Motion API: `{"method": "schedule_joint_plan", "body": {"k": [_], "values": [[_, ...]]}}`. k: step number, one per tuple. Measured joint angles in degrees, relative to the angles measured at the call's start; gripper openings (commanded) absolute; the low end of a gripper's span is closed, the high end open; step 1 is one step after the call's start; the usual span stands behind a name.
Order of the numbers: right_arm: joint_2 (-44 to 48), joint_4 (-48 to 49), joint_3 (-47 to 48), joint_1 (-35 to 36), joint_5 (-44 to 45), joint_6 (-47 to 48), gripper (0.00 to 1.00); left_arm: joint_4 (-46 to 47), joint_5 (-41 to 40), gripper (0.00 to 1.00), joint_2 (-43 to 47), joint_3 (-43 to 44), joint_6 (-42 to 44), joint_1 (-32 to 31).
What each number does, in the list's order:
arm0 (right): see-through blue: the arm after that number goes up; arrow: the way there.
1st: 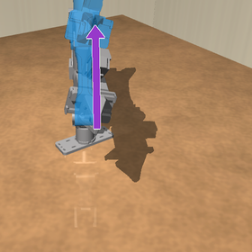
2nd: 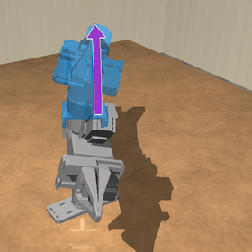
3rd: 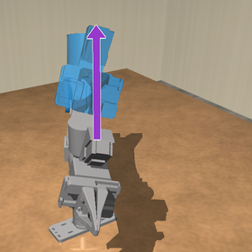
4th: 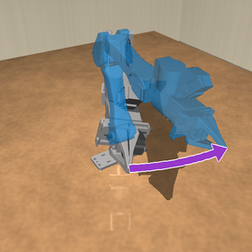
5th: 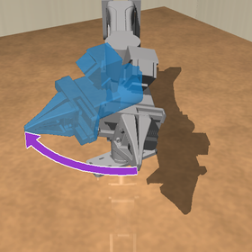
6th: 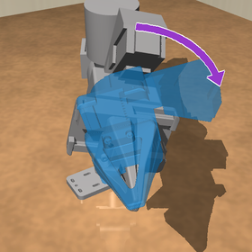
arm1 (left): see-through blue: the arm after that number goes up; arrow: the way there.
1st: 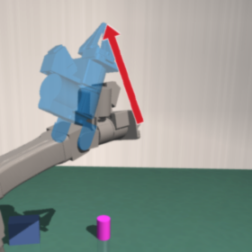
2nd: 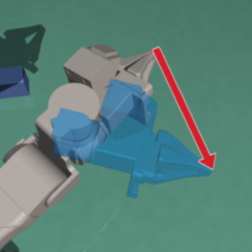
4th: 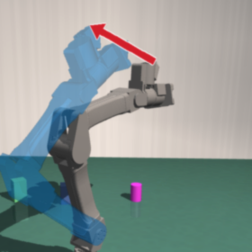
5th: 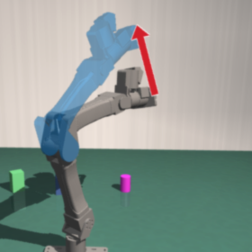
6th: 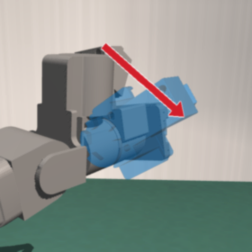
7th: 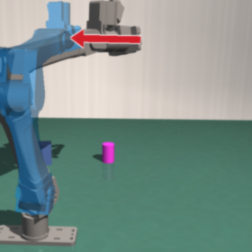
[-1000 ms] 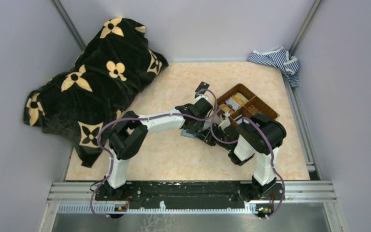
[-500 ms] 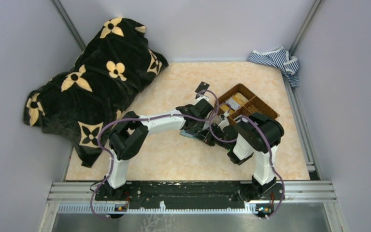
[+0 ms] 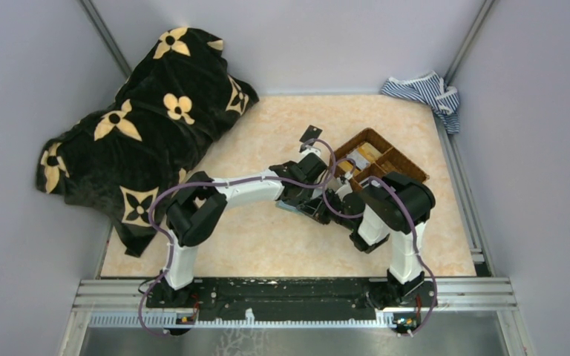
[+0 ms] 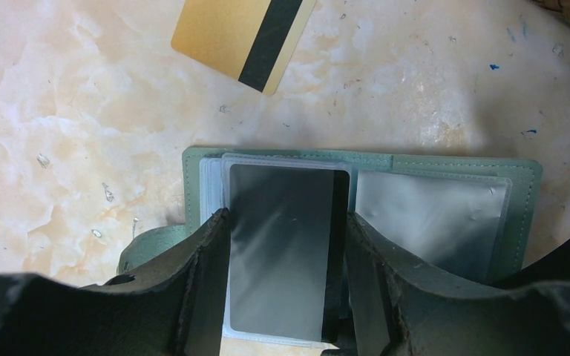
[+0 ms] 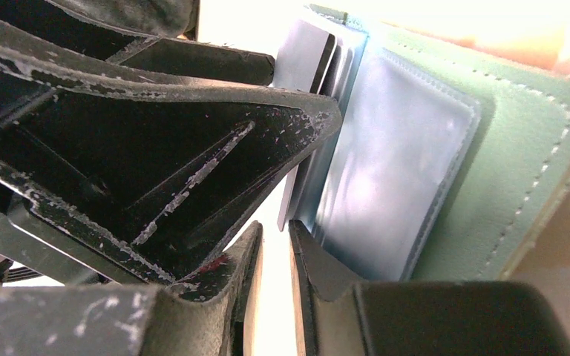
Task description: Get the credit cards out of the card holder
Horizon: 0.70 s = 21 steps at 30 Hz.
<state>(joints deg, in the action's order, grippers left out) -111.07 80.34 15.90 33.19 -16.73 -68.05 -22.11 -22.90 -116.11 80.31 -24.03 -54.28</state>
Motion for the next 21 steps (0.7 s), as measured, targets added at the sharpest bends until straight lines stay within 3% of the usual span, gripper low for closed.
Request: {"method": "schedule_joint_plan", "body": {"k": [21], "values": [[2.6,-3.3,-0.1,-0.1,-2.0,-2.4,0.22,1.9,1.4,0.28,2.1,-3.0,-0.8,0.0]]}}
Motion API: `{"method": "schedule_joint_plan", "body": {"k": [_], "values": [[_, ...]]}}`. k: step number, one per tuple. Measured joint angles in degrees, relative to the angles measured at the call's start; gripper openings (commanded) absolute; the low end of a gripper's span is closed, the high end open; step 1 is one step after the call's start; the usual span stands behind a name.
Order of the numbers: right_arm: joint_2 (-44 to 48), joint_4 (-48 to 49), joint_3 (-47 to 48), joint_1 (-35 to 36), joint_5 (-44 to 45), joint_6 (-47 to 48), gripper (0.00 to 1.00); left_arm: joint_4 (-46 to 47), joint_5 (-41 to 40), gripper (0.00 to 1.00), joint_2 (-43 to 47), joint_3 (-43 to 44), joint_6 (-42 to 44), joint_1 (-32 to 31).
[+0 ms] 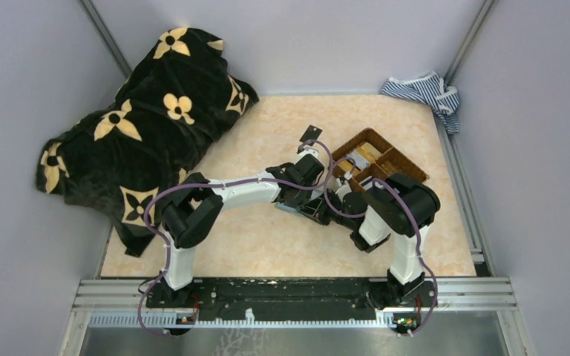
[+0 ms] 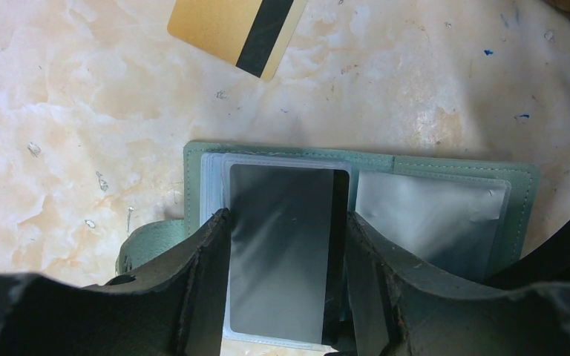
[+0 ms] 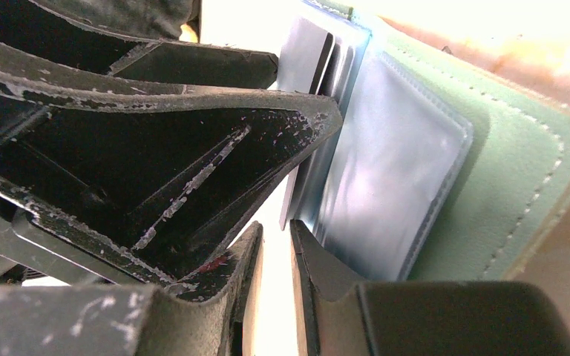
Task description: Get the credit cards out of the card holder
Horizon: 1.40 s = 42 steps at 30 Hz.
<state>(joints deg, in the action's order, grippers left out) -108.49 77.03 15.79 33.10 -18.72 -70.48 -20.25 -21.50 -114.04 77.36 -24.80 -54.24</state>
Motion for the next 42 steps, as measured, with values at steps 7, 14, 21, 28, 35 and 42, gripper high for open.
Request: {"method": "schedule_joint_plan", "body": {"k": [7,14,21,28,35,42], "values": [[0.0,0.0,0.0,0.0,-0.3,-0.3,0.19,0.9,0.1,0.28,0.5,-0.8,0.0,0.0],[1.6,-5.1,1.4,0.0,-0.7,1.0,0.14,1.2,0.1,0.28,0.6,-1.2,0.5,0.0],[8.5,-19.5,4.0,0.2,0.2,6.0,0.00,1.2,-0.1,0.28,0.6,-1.2,0.5,0.0],[9.0,-22.3,5.0,0.4,0.2,7.0,0.00,1.2,-0.5,0.29,0.6,-1.2,0.9,-0.1],[9.0,-22.5,5.0,0.4,0.2,7.3,0.00,1.4,-1.0,0.52,0.6,-1.4,0.9,-0.3],[12.3,-27.5,4.8,0.5,1.7,8.9,0.00,1.4,-0.8,0.77,1.1,-2.1,-0.2,-0.3]]}}
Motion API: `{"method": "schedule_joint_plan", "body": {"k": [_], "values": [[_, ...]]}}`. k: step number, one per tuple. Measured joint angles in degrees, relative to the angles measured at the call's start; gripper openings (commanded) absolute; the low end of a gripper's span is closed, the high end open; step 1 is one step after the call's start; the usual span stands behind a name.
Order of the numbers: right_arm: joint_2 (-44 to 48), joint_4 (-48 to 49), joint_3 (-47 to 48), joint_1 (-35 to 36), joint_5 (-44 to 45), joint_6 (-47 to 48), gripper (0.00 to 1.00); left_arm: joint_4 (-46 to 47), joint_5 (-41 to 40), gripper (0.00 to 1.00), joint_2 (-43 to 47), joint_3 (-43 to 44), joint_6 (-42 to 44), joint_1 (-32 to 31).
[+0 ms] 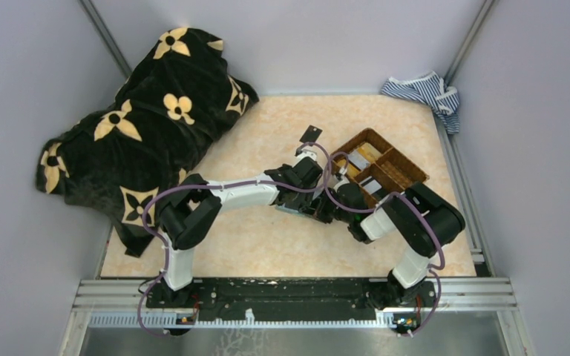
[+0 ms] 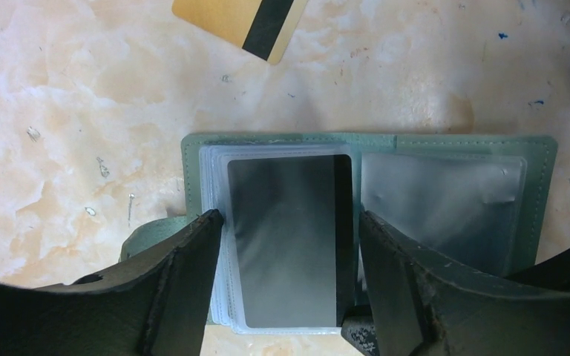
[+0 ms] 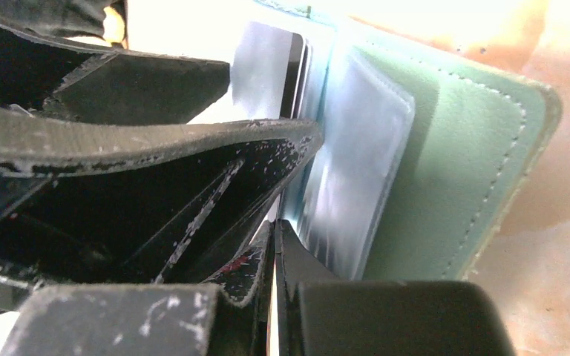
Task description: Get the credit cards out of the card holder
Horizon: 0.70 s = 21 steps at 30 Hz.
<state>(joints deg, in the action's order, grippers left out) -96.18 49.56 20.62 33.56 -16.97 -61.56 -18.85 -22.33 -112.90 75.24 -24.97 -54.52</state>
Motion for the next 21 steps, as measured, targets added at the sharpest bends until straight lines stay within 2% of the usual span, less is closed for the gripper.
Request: {"method": "schedule_joint_plan", "body": {"k": [4,13,21], "values": [[0.2,-0.8,-0.3,0.0,0.8,0.4,0.00,-0.4,0.7,0.80,0.7,-0.7,-0.9,0.0],[1.1,0.1,-1.6,0.0,0.8,0.5,0.00,0.0,2.4,0.80,2.2,-2.3,-1.9,0.1],[5.4,-0.1,-2.6,0.1,1.3,2.1,0.00,3.5,7.5,0.79,7.0,-8.7,-3.6,2.9]]}}
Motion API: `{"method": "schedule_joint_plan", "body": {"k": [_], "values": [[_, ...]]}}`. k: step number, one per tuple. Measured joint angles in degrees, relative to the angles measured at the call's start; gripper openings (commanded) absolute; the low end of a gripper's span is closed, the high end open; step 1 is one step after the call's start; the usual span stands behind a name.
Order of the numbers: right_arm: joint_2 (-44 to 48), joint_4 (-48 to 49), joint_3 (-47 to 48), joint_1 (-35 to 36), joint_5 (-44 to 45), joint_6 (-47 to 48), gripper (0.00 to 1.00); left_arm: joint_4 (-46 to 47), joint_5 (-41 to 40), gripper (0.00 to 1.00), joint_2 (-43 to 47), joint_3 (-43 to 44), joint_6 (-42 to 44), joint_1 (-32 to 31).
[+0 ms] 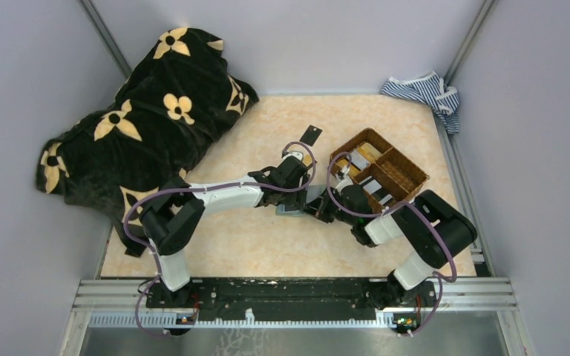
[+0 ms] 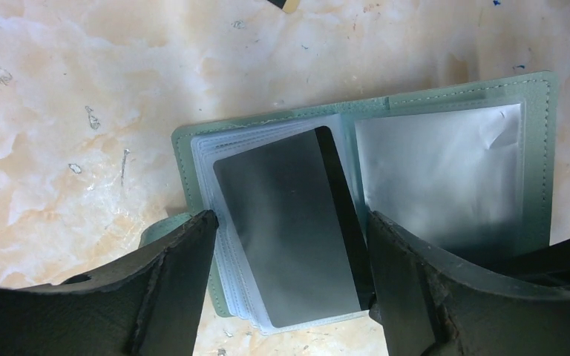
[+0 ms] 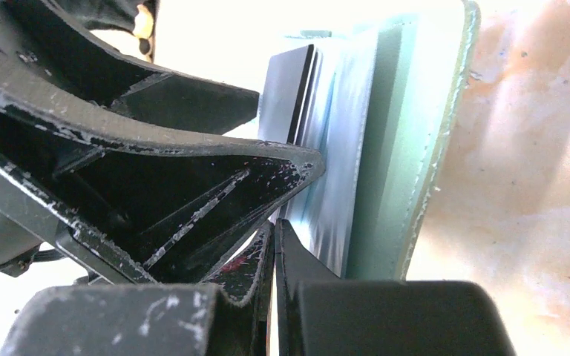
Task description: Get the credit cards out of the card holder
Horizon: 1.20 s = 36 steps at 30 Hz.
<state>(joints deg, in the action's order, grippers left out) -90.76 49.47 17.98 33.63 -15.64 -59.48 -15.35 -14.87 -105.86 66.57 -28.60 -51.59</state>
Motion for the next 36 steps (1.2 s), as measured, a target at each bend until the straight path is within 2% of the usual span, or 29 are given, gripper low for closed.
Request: {"method": "schedule_joint_plan", "body": {"k": [9,16,24,27,30,36], "values": [[2.2,-0.8,-0.4,0.2,0.6,1.4,0.00,3.2,3.1,0.79,2.9,-3.8,-1.6,1.6],[3.3,6.3,-0.7,-0.1,2.0,1.4,0.00,0.4,4.5,0.79,5.6,-6.9,-1.4,3.1],[3.6,7.3,-0.7,-0.2,2.3,1.6,0.00,0.2,5.9,0.79,7.1,-8.4,-1.4,3.9],[3.4,5.4,-0.3,-0.2,2.0,2.5,0.16,-0.2,6.8,0.79,8.0,-9.1,-1.4,4.1],[2.4,3.4,1.4,-0.2,1.4,3.4,0.26,-0.3,7.3,0.79,8.8,-9.1,-1.4,4.1],[-0.1,0.9,4.0,-0.2,-0.3,5.6,0.28,-0.2,8.3,0.79,10.8,-9.1,-1.3,4.1]]}}
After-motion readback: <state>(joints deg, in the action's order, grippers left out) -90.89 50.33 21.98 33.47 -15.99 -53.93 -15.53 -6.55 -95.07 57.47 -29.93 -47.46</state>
